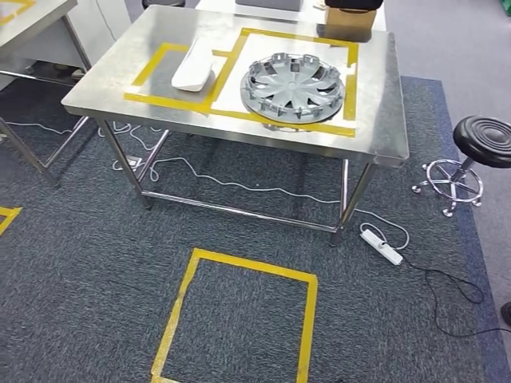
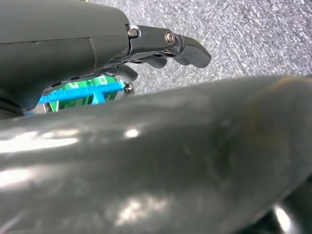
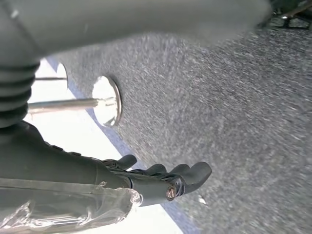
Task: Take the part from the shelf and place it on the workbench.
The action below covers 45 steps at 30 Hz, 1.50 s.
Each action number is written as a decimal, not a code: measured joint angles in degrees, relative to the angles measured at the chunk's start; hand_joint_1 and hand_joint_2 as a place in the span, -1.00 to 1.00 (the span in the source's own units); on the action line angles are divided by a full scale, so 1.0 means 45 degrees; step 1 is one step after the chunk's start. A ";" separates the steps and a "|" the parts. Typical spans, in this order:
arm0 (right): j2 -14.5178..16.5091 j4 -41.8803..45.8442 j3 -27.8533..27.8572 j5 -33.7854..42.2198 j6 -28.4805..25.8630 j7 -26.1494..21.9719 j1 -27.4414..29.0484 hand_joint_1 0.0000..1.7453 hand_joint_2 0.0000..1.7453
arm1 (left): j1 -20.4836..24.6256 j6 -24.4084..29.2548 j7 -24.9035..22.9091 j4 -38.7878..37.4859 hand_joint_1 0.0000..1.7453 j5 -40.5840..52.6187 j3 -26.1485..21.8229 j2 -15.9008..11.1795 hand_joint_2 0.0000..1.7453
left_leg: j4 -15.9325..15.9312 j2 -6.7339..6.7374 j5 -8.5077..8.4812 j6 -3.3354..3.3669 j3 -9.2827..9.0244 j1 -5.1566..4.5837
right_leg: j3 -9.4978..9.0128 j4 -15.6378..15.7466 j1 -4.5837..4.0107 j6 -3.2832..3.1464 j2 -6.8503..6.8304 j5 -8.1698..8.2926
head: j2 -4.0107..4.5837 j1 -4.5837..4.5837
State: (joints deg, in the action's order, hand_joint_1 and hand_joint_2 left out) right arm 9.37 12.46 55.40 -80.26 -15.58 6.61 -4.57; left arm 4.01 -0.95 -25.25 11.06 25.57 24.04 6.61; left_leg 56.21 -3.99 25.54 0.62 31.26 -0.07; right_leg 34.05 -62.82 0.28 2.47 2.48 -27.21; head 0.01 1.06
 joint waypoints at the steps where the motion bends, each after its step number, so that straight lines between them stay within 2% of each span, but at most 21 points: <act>1: -0.0001 0.0000 0.0002 0.0001 0.0000 0.0000 0.0001 -1.00 1.00 | 0.0025 -0.0022 -0.0015 0.0000 -1.00 0.0044 0.0024 0.0019 -1.00 | 0.0016 -0.0128 -0.0017 -0.0056 0.0031 -0.0004 | -0.0345 0.0672 0.0026 -0.0028 0.0256 0.0184 | 0.0000 -0.0004; 3: -0.0004 0.0000 0.0009 0.0012 -0.0005 0.0024 0.0002 -1.00 1.00 | 0.0047 -0.0027 -0.0076 0.0000 -1.00 0.0140 0.0084 0.0039 -1.00 | 0.0029 -0.0364 -0.0079 -0.0212 0.0138 0.0020 | -0.0550 0.1082 0.0029 -0.0077 0.0438 0.0170 | 0.0001 -0.0010; 5: -0.0002 0.0000 0.0015 0.0029 -0.0018 0.0074 -0.0006 -1.00 1.00 | 0.0046 0.0081 -0.0190 -0.0001 -1.00 0.0223 0.0178 0.0050 -1.00 | 0.0041 -0.0451 -0.0091 -0.0374 0.0227 0.0051 | -0.0567 0.1135 0.0022 -0.0188 0.0171 0.0215 | 0.0000 -0.0012; 7: -0.0002 0.0000 0.0022 0.0036 -0.0033 0.0103 -0.0016 -1.00 1.00 | 0.0066 0.0236 -0.0313 -0.0001 -1.00 0.0261 0.0255 0.0081 -1.00 | 0.0620 -0.0011 0.0321 -0.0509 0.0511 0.0019 | -0.0608 0.1239 0.0054 -0.0339 -0.0137 0.0273 | -0.0001 -0.0096; 10: -0.0005 0.0000 0.0039 0.0087 -0.0038 0.0109 0.0024 -1.00 1.00 | 0.0114 0.0474 -0.0436 0.0000 -1.00 0.0209 0.0266 0.0132 -1.00 | 0.2937 0.0646 0.1475 -0.0642 0.1579 0.0015 | -0.0609 0.1264 0.0031 -0.0431 -0.0656 0.0271 | 0.0000 -0.0188; 12: -0.0007 0.0000 0.0052 0.0125 -0.0035 0.0114 0.0037 -1.00 1.00 | 0.0137 0.0629 -0.0500 0.0000 -1.00 0.0148 0.0261 0.0159 -1.00 | 0.3459 0.0746 0.1451 -0.0685 0.1767 0.0030 | -0.0612 0.1262 0.0023 -0.0435 -0.1018 0.0259 | 0.0000 -0.0190; 16: -0.0008 0.0000 0.0056 0.0146 -0.0029 0.0114 0.0005 -1.00 1.00 | 0.0141 0.0696 -0.0579 -0.0001 -1.00 0.0099 0.0259 0.0188 -1.00 | 0.0761 0.1478 0.0141 -0.0653 0.0305 0.0007 | -0.0666 0.1210 -0.0030 -0.0287 -0.1520 0.0180 | 0.0000 -0.0226; 18: -0.0012 0.0000 0.0056 0.0155 -0.0032 0.0114 0.0006 -1.00 1.00 | 0.0114 0.0696 -0.0594 -0.0004 -1.00 0.0097 0.0259 0.0222 -1.00 | 0.0029 0.1745 0.0060 -0.0486 0.0012 -0.0057 | -0.0674 0.1172 -0.0119 -0.0159 -0.1779 0.0137 | -0.0001 -0.0222; 20: -0.0010 0.0000 0.0056 0.0157 -0.0034 0.0115 -0.0016 -1.00 1.00 | 0.0041 0.0696 -0.0596 -0.0005 -1.00 0.0095 0.0256 0.0238 -1.00 | -0.0007 0.1467 0.0029 -0.0265 0.0072 -0.0053 | -0.0698 0.1165 -0.0108 -0.0052 -0.1975 0.0093 | 0.0000 -0.0184; 22: -0.0009 0.0000 0.0056 0.0148 -0.0036 0.0115 -0.0038 -1.00 1.00 | 0.0016 0.0697 -0.0608 -0.0005 -1.00 0.0078 0.0254 0.0239 -1.00 | -0.0026 0.1191 -0.0033 -0.0103 0.0090 -0.0013 | -0.0516 0.0655 -0.0048 0.0069 -0.1547 -0.0312 | 0.0000 -0.0139; 25: -0.0009 0.0000 0.0053 0.0112 -0.0046 0.0175 -0.0013 -1.00 1.00 | 0.0055 0.0701 -0.0704 -0.0005 -1.00 -0.0025 0.0238 0.0260 -1.00 | -0.0032 0.0767 -0.0072 0.0028 0.0113 0.0006 | 0.0586 -0.1819 -0.0018 0.0140 -0.0703 -0.1528 | -0.0001 -0.0063; 27: -0.0009 0.0000 0.0055 0.0089 -0.0067 0.0271 0.0023 -1.00 1.00 | 0.0057 0.0706 -0.0754 -0.0005 -1.00 -0.0120 0.0220 0.0271 -1.00 | -0.0029 0.0433 -0.0080 0.0041 0.0110 0.0003 | 0.1009 -0.2620 -0.0016 0.0134 -0.0588 -0.1612 | 0.0000 -0.0057; 29: -0.0009 0.0000 0.0056 0.0062 -0.0107 0.0367 0.0032 -1.00 1.00 | 0.0069 0.0744 -0.0770 -0.0005 -1.00 -0.0197 0.0200 0.0297 -1.00 | -0.0021 0.0076 -0.0088 0.0013 0.0082 0.0018 | 0.0509 -0.1435 0.0022 0.0106 -0.0446 -0.0775 | 0.0001 -0.0055; 31: -0.0007 -0.0001 0.0055 0.0038 -0.0150 0.0436 0.0027 -1.00 1.00 | 0.0097 0.0823 -0.0775 -0.0005 -1.00 -0.0240 0.0170 0.0330 -1.00 | 0.0016 -0.0228 -0.0092 -0.0080 0.0108 0.0015 | -0.0270 0.0289 0.0138 0.0102 0.0173 -0.0060 | 0.0000 -0.0053; 33: -0.0007 -0.0001 0.0055 0.0019 -0.0199 0.0484 0.0031 -1.00 1.00 | 0.0120 0.0908 -0.0790 -0.0006 -1.00 -0.0272 0.0132 0.0342 -1.00 | 0.0050 -0.0491 -0.0141 -0.0248 0.0231 0.0029 | -0.0565 0.0977 0.0194 0.0078 0.0606 0.0059 | 0.0000 -0.0058; 35: -0.0009 0.0000 0.0058 0.0008 -0.0245 0.0536 0.0031 -1.00 1.00 | 0.0118 0.0984 -0.0817 -0.0011 -1.00 -0.0320 0.0059 0.0344 -1.00 | 0.0049 -0.0706 -0.0199 -0.0423 0.0340 0.0093 | -0.0566 0.1009 0.0160 -0.0054 0.0388 0.0077 | 0.0000 -0.0058; 37: -0.0008 0.0000 0.0061 0.0004 -0.0265 0.0562 0.0019 -1.00 1.00 | 0.0125 0.1069 -0.0866 -0.0015 -1.00 -0.0355 -0.0035 0.0346 -1.00 | 0.0401 -0.0318 0.0059 -0.0551 0.0535 0.0084 | -0.0603 0.1086 0.0144 -0.0231 0.0069 0.0132 | 0.0000 -0.0107; 39: -0.0009 0.0000 0.0061 0.0000 -0.0267 0.0562 0.0025 -1.00 1.00 | 0.0145 0.1136 -0.0908 -0.0015 -1.00 -0.0372 -0.0090 0.0347 -1.00 | 0.1707 0.0394 0.0801 -0.0635 0.1155 0.0040 | -0.0627 0.1139 0.0104 -0.0352 -0.0291 0.0149 | 0.0000 -0.0187; 41: -0.0012 0.0000 0.0063 0.0002 -0.0267 0.0576 0.0060 -1.00 1.00 | 0.0163 0.1162 -0.0917 -0.0015 -1.00 -0.0389 -0.0115 0.0347 -1.00 | 0.3238 0.0694 0.1421 -0.0679 0.1877 0.0041 | -0.0625 0.1137 0.0053 -0.0409 -0.0698 0.0129 | 0.0000 -0.0210; 43: -0.0017 0.0000 0.0066 0.0004 -0.0267 0.0590 0.0055 -1.00 1.00 | 0.0166 0.1173 -0.0917 -0.0015 -1.00 -0.0417 -0.0141 0.0348 -1.00 | 0.3375 0.0781 0.1191 -0.0676 0.1894 0.0043 | -0.0634 0.1135 0.0028 -0.0422 -0.1063 0.0112 | 0.0000 -0.0209; 45: -0.0018 0.0000 0.0066 0.0004 -0.0267 0.0589 0.0005 -1.00 1.00 | 0.0145 0.1205 -0.0922 -0.0015 -1.00 -0.0479 -0.0173 0.0347 -1.00 | 0.1914 0.1111 0.0362 -0.0632 0.1080 0.0033 | -0.0676 0.1135 0.0011 -0.0387 -0.1341 0.0085 | -0.0001 -0.0213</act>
State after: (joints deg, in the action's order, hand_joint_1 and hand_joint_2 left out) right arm 9.29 12.46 55.69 -80.24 -16.79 9.26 -4.55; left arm 4.67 4.48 -29.40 10.99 23.41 23.26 8.17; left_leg 64.83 1.01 27.17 -2.22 36.12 0.08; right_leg 31.01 -57.72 0.33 0.73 -3.56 -26.83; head 0.00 0.10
